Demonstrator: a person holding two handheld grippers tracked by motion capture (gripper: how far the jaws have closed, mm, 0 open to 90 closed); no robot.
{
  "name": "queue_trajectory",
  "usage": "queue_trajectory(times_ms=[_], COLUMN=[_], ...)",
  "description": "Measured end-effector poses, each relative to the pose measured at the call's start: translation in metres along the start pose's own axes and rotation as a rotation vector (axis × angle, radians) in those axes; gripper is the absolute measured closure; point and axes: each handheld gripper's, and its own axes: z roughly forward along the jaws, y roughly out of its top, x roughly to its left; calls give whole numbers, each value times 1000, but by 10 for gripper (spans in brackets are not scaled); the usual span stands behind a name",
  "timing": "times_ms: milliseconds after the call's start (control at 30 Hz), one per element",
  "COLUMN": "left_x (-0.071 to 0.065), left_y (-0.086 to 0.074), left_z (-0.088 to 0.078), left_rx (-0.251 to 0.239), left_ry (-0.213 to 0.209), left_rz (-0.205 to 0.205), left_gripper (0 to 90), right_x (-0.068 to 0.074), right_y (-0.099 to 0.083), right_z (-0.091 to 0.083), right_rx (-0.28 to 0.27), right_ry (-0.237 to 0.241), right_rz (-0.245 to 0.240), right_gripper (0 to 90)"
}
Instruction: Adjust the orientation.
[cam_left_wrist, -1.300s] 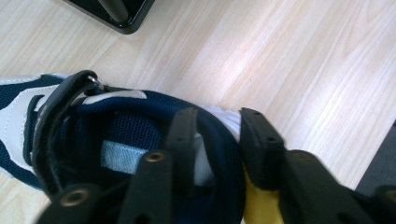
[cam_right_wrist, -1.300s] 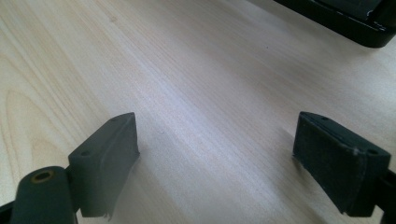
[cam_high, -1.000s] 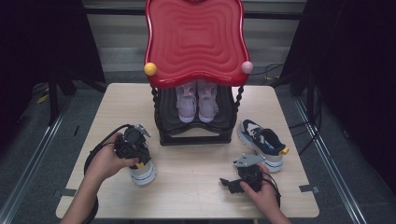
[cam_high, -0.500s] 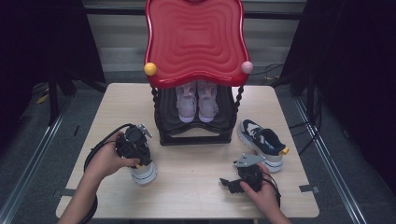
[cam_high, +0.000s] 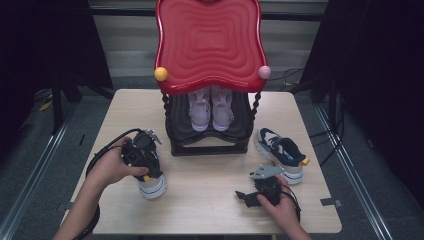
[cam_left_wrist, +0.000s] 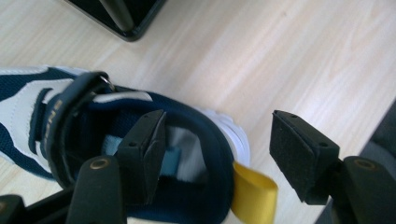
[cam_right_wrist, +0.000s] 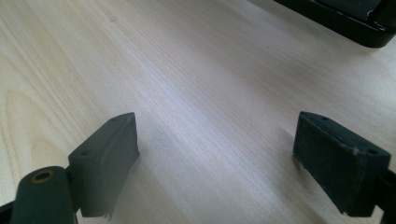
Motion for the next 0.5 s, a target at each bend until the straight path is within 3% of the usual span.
queue_trajectory(times_ms=[67, 167, 400, 500], left_x=[-2, -4, -2, 0], left_y=[-3, -6, -6, -4], left_z=[2, 6, 19, 25], left_rx=[37, 76, 155, 214], left_ry=[16, 8, -20, -17], left_rz=[19, 41, 32, 43], left_gripper=[347, 337, 377, 399], right_x=[0, 0, 0, 0], right_y=[0, 0, 0, 0], right_z=[0, 0, 0, 0], right_rx=[0, 0, 0, -1], right_ry=[0, 0, 0, 0], right_rz=[-1, -1, 0, -2], right_gripper=[134, 134, 135, 134])
